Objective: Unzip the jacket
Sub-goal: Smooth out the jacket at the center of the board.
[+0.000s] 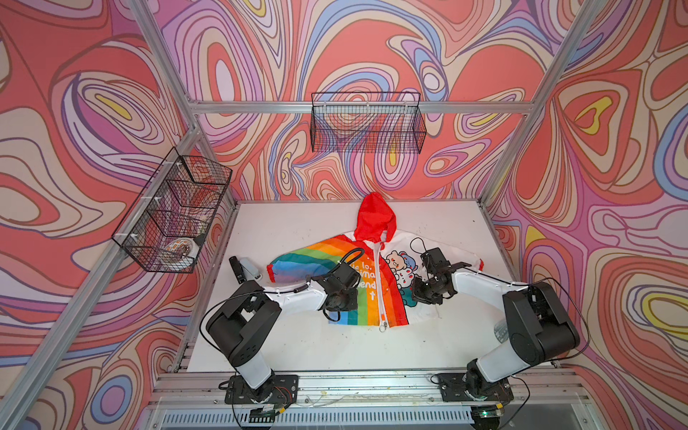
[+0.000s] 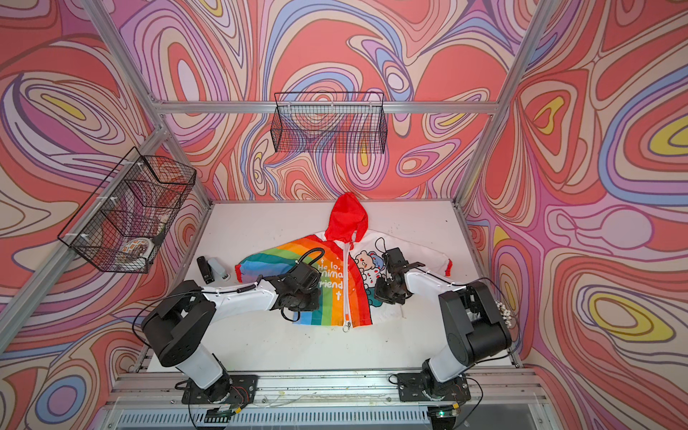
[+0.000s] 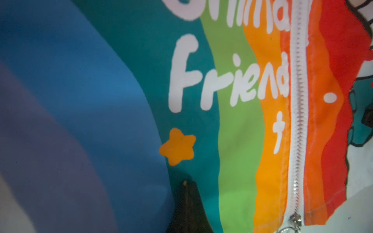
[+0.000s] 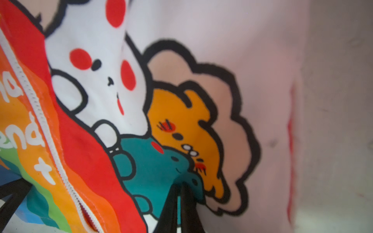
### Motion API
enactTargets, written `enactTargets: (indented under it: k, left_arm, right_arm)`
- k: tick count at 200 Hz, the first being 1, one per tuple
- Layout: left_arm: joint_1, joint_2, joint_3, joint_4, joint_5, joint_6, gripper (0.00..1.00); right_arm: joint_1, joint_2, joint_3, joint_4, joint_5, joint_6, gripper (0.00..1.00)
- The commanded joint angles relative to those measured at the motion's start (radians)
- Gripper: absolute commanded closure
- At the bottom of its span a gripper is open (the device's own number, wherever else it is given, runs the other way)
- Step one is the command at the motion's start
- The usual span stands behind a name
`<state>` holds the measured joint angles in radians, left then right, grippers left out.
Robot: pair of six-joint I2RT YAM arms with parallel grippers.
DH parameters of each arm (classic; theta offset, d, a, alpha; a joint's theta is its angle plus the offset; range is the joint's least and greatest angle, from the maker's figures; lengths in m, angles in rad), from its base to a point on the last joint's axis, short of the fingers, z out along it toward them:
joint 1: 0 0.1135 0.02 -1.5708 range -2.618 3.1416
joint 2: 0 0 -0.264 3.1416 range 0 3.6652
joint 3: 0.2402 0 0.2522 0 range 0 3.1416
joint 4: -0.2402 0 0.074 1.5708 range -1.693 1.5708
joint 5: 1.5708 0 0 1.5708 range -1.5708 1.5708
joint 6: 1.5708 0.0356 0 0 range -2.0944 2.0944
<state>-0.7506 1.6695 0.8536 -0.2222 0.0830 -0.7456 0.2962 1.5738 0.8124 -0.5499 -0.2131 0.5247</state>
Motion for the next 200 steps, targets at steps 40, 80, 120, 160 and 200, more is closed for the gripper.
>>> enactTargets:
  k: [40, 80, 120, 160, 200]
  left_arm:
    - [0.058, 0.005, -0.136, -0.087, -0.087, -0.063, 1.0]
    - [0.076, -0.013, -0.166, -0.072, -0.074, -0.063, 1.0]
    - [0.076, -0.106, -0.148, -0.087, -0.035, -0.004, 1.0]
    - [0.078, -0.262, -0.036, -0.162, -0.042, 0.106, 1.0]
    - [0.184, -0.23, 0.128, -0.151, -0.022, 0.22, 1.0]
  right_arm:
    - [-0.021, 0.029, -0.03, -0.048, 0.091, 0.007, 0.9]
    - [-0.027, 0.028, -0.03, -0.059, 0.104, 0.006, 0.9]
    - [-0.026, -0.051, -0.043, -0.071, 0.081, 0.0, 0.9]
    - [-0.026, -0.223, -0.019, -0.036, 0.105, -0.038, 0.92]
    - [-0.029, -0.189, 0.09, 0.038, 0.147, -0.048, 0.92]
